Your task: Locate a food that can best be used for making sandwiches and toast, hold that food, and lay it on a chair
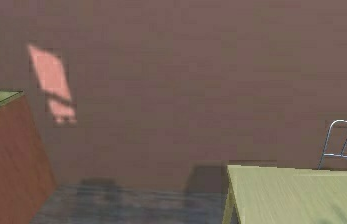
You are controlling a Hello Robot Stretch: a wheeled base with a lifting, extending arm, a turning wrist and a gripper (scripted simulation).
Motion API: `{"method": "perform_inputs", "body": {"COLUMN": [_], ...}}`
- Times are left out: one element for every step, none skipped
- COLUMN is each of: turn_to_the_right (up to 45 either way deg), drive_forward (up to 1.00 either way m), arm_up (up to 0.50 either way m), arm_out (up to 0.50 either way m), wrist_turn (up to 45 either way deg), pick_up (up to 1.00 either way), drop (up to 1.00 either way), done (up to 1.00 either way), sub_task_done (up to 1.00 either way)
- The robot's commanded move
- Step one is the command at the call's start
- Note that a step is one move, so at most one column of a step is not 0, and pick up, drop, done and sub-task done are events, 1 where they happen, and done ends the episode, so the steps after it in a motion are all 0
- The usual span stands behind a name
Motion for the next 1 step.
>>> {"method": "perform_inputs", "body": {"turn_to_the_right": [0.0], "drive_forward": [0.00], "arm_up": [-0.50], "arm_out": [0.00], "wrist_turn": [0.0], "pick_up": [0.00], "drop": [0.00], "done": [0.00], "sub_task_done": [0.00]}}
